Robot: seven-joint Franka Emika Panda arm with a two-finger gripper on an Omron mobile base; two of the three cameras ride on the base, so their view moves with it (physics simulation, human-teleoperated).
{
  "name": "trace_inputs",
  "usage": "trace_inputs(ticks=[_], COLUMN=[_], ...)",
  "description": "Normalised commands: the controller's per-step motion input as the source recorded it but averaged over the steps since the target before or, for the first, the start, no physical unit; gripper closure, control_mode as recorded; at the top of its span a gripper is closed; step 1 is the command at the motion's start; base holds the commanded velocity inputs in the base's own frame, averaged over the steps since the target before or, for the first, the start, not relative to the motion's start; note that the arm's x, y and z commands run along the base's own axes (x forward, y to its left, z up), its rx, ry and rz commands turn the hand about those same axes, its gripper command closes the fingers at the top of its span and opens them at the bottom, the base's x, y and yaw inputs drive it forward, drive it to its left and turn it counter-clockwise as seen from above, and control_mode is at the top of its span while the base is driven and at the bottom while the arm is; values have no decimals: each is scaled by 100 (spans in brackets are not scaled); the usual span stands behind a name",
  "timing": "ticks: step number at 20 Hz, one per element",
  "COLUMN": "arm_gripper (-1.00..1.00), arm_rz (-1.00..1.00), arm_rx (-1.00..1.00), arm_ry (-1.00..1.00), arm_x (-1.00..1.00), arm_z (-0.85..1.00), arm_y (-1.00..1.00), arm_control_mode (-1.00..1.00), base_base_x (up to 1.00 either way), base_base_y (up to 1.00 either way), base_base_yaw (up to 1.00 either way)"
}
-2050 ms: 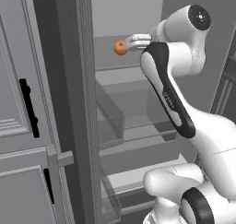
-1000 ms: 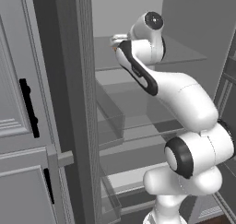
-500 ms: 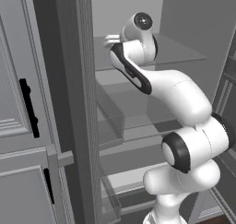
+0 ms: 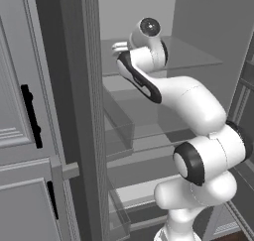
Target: Place one onion and one steak in each tupperware on the nearby counter, to pack two identical lunches.
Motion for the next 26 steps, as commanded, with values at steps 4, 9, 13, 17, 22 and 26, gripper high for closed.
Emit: trace_inputs(ticks=[4,9,13,17,22,26], arm_gripper=[-100,-100,-100,100,100,100], arm_rz=[0,0,0,0,0,0], arm_rx=[-7,-2,0,0,0,0], arm_ry=[0,0,0,0,0,-19], arm_x=[14,37,38,21,0,-59], arm_z=[-13,-4,-2,-12,0,1], arm_y=[0,0,0,2,0,0], arm_control_mode=[-100,-100,-100,-100,-100,-100], base_base_x=[0,0,0,0,0,0], base_base_y=[0,0,0,0,0,0], base_base_yaw=[0,0,0,0,0,0])
